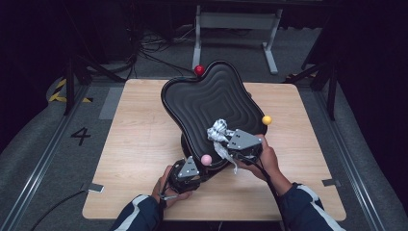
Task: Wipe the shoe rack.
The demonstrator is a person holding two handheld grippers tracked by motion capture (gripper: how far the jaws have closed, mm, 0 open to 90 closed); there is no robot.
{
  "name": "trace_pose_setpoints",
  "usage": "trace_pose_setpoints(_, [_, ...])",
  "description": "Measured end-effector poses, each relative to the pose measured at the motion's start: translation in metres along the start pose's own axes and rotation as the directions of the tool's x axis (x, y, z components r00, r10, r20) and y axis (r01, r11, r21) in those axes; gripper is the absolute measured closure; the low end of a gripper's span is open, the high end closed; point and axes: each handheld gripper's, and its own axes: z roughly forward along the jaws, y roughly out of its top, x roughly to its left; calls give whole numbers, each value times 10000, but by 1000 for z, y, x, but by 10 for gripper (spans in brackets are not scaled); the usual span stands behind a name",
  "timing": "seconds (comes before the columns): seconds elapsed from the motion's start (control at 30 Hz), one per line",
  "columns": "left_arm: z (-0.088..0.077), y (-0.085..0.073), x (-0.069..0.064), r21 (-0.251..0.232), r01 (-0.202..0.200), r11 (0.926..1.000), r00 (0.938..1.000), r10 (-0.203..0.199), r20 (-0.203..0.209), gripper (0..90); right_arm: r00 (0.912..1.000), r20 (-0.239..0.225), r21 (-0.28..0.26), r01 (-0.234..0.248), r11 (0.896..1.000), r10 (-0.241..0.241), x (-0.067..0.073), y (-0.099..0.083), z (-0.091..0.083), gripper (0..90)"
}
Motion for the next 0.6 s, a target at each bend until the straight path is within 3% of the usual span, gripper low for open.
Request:
trace_pose_setpoints(0.17, [0,0,0,-28,-15,10000,10000,15,14,726,9995,-253,-181,199,9996,-203,9,13,6,805])
trace_pose_setpoints(0.33, [0,0,0,-27,-61,10000,10000,60,-25,726,9995,-177,-314,273,9991,-278,13,21,11,806])
trace_pose_setpoints(0.47, [0,0,0,-21,-71,10000,10000,71,-16,726,9997,-86,-368,230,9991,-233,10,22,13,806])
trace_pose_setpoints(0.6, [0,0,1,-25,-62,10000,10000,62,-8,726,9996,283,-320,-46,9995,55,-2,17,14,807])
